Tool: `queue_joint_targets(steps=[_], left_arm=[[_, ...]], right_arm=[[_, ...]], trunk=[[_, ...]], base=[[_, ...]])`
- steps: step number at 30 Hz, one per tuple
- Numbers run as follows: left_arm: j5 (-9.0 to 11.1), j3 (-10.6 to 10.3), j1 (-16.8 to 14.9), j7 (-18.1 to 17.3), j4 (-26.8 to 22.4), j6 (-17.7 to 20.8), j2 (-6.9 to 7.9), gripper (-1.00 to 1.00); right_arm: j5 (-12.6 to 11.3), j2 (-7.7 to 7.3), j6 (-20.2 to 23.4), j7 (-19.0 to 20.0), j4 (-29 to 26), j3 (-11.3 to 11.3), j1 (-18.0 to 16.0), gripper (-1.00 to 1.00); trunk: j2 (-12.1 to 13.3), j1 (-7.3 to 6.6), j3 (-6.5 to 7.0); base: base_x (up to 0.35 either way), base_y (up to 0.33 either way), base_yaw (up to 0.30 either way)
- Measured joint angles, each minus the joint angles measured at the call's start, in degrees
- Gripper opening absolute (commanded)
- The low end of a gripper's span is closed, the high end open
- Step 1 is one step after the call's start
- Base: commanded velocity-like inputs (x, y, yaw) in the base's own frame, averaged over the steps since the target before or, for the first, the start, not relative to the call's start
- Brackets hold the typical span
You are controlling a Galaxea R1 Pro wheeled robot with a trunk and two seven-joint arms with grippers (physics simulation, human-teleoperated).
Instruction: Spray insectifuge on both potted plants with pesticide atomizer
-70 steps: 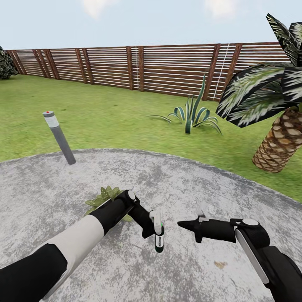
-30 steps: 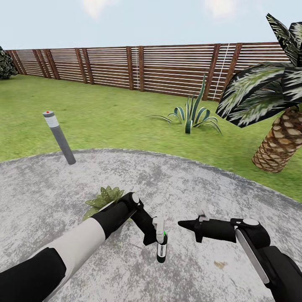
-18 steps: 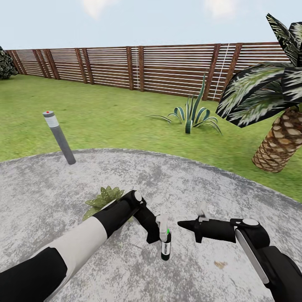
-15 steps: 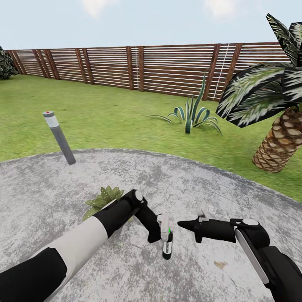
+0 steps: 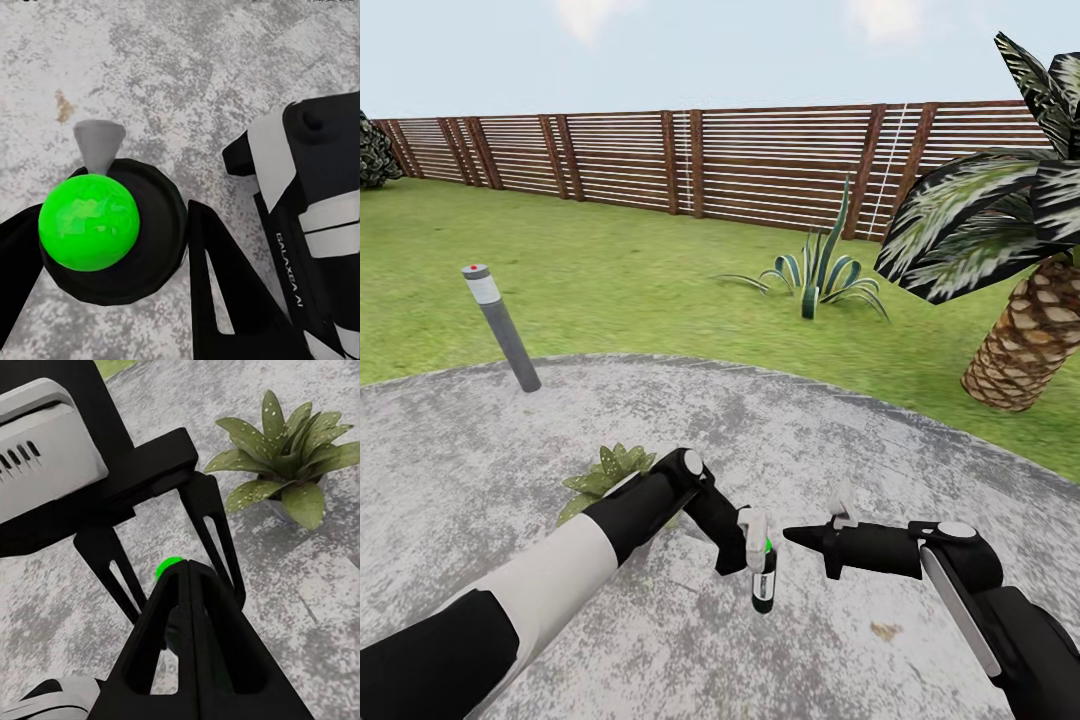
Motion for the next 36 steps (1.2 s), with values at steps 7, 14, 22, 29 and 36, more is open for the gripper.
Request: queue_joint_targets(steps=[7, 14, 22, 29, 36], left_arm=[[0.1, 0.0, 0.0, -0.1, -0.3, 0.0, -0.02, -1.00], [0.1, 0.0, 0.0, -0.1, -0.4, 0.0, -0.09, -1.00], [0.1, 0.0, -0.2, -0.1, -0.4, 0.0, -0.52, -1.00], [0.1, 0.0, -0.2, -0.1, -0.4, 0.0, -0.69, -1.00], [0.1, 0.0, -0.3, -0.1, -2.5, 0.1, -0.70, -1.00]], right_arm=[[0.0, 0.04, 0.0, 0.0, 0.0, 0.0, 0.0, -1.00], [0.0, 0.03, 0.0, 0.0, 0.0, 0.0, 0.0, -1.00], [0.0, 0.07, 0.0, 0.0, 0.0, 0.0, 0.0, -1.00], [0.0, 0.09, 0.0, -0.1, 0.0, 0.0, 0.0, -1.00], [0.0, 0.09, 0.0, -0.1, 0.0, 0.0, 0.0, -1.00]], trunk=[[0.0, 0.00, 0.00], [0.0, 0.00, 0.00], [0.0, 0.00, 0.00], [0.0, 0.00, 0.00], [0.0, 0.00, 0.00]], base=[[0.000, 0.000, 0.000], [0.000, 0.000, 0.000], [0.000, 0.000, 0.000], [0.000, 0.000, 0.000], [0.000, 0.000, 0.000]])
